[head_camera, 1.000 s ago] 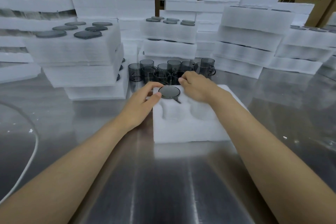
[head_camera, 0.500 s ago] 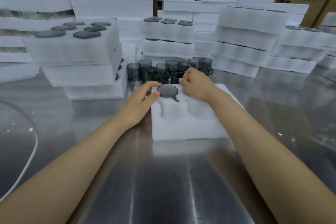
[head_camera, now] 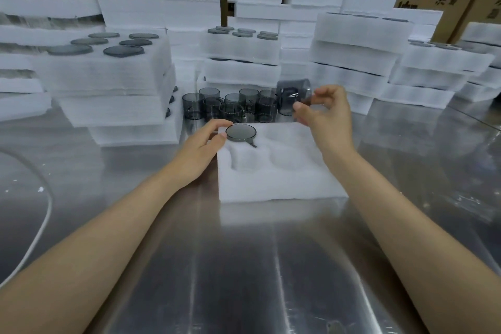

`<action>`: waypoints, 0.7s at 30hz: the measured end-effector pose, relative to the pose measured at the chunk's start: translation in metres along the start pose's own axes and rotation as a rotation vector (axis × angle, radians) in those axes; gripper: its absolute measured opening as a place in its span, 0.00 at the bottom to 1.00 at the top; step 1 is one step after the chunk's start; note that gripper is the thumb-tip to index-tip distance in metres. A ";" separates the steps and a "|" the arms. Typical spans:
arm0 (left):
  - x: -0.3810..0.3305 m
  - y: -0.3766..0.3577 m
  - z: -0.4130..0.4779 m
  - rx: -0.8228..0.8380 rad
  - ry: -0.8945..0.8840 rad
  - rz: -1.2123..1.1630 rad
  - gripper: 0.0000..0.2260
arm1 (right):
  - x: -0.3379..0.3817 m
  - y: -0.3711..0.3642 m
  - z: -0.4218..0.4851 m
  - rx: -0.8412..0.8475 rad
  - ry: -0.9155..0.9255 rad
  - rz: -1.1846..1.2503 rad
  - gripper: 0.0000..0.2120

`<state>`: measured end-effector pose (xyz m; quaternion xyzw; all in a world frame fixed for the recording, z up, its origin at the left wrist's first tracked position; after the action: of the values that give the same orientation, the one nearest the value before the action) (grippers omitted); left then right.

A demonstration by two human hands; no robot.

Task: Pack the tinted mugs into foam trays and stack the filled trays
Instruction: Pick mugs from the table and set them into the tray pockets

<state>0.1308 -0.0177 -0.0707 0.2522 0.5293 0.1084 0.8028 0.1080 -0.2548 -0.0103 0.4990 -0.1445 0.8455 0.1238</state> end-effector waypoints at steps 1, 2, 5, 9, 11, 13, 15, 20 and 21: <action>0.001 0.000 0.000 0.001 0.002 -0.002 0.11 | -0.004 0.001 0.001 0.001 -0.024 -0.003 0.17; 0.002 -0.001 0.000 0.001 0.005 -0.004 0.11 | -0.006 0.000 0.002 0.014 -0.027 -0.030 0.19; 0.003 -0.001 0.001 0.000 0.006 0.004 0.11 | -0.009 -0.011 0.001 0.092 -0.013 -0.099 0.14; 0.006 0.000 0.003 -0.006 0.012 0.009 0.11 | -0.005 -0.016 -0.004 0.132 0.001 -0.130 0.10; 0.007 -0.001 0.003 -0.001 0.010 0.010 0.11 | -0.004 -0.013 -0.002 0.113 0.012 -0.166 0.13; 0.008 -0.001 0.004 0.003 0.009 0.006 0.11 | -0.003 -0.014 -0.002 0.139 0.042 -0.162 0.12; 0.008 -0.001 0.004 -0.001 0.013 0.002 0.11 | -0.002 -0.018 -0.003 0.185 0.086 -0.135 0.10; 0.006 -0.002 0.002 0.006 0.013 -0.006 0.09 | -0.001 -0.024 -0.006 0.282 0.109 -0.087 0.14; 0.005 -0.002 0.002 0.004 0.014 -0.013 0.10 | -0.002 -0.025 -0.006 0.299 0.105 -0.086 0.16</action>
<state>0.1348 -0.0180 -0.0754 0.2493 0.5369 0.1039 0.7992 0.1134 -0.2294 -0.0117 0.4729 0.0109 0.8763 0.0918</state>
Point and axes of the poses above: each hand's wrist, its own z-axis towards the middle knuckle, its own y-axis out of the back of the hand, x = y × z, the point moved 7 cm from there along z, towards the middle knuckle, and after that the axes turned 5 degrees about z, right-handed, at the moved point
